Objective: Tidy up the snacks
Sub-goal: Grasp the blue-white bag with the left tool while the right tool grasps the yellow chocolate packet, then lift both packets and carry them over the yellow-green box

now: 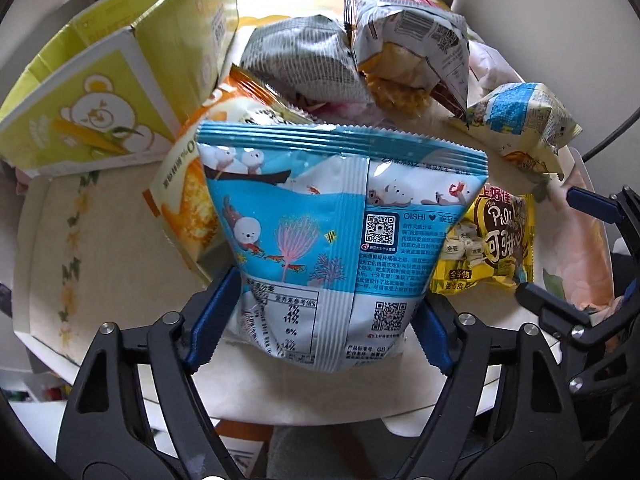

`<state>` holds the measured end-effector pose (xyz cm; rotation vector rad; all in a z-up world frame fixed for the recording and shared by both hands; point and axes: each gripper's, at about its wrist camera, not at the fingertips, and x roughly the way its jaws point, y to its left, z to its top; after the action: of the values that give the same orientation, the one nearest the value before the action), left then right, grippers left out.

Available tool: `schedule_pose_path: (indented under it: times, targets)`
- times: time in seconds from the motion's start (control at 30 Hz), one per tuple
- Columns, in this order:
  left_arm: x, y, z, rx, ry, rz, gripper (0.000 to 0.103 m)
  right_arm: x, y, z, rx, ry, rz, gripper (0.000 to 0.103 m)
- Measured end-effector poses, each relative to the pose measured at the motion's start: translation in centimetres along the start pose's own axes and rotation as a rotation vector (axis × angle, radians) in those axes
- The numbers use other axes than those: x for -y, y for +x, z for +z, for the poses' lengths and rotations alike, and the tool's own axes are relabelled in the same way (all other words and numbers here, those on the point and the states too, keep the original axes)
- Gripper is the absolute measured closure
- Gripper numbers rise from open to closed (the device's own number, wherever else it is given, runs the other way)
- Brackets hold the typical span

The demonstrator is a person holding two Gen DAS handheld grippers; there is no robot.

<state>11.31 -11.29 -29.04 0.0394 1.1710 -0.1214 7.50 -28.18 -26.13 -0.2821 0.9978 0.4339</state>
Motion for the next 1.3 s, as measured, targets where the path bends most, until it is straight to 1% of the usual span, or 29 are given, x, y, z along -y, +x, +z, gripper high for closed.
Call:
schedule_pose_path:
  times: [0.1,0.2,0.43,0.53,0.73,0.83,0.87,0.93,1.0,1.1,1.2,1.3]
  targets:
    - [0.0,0.1,0.0,0.002,-0.005,0.001,0.029,-0.5,0.4,0.3,-0.004,-0.058,0.009,0.000]
    - [-0.1,0.3,0.0,-0.003,-0.012,-0.017,0.050,-0.6,1.1,0.7,-0.016,-0.094,0.031,0.000]
    - [0.3,0.0,0.0,0.005,-0.015,-0.012,0.055,-1.1,2.7,1.5,-0.050,-0.170,0.059,0.000]
    - [0.1,-0.4,0.0,0.006,-0.018,-0.012,0.055,-1.5,3.2,1.6,-0.065,-0.202,0.072,0.000]
    - [0.6,-1.3,0.2,0.017,-0.003,-0.001,0.055,-2.3,4.9,2.2,-0.126,-0.275,0.105,0.000]
    - [0.6,-1.7,0.1,0.022,-0.002,0.001,0.056,-2.5,5.4,2.4,-0.135,-0.292,0.127,0.002]
    - [0.6,-1.8,-0.1,0.026,-0.002,0.003,0.056,-2.6,5.5,2.5,-0.142,-0.298,0.136,0.005]
    - [0.6,-2.1,0.0,0.029,-0.008,0.004,0.056,-2.7,5.7,2.7,-0.159,-0.313,0.152,0.025]
    - [0.5,-2.4,0.1,0.032,-0.011,0.004,0.056,-2.9,5.7,2.9,-0.158,-0.323,0.157,0.028]
    - [0.4,-3.1,0.1,0.037,-0.015,0.011,0.056,-3.5,5.4,2.8,-0.151,-0.345,0.159,0.038]
    - [0.2,-3.9,-0.1,0.046,-0.021,0.016,0.056,-3.6,4.2,2.4,-0.134,-0.332,0.176,0.041]
    - [0.1,-5.1,-0.1,0.063,-0.027,0.019,0.056,-3.3,3.0,2.6,-0.115,-0.295,0.182,0.042]
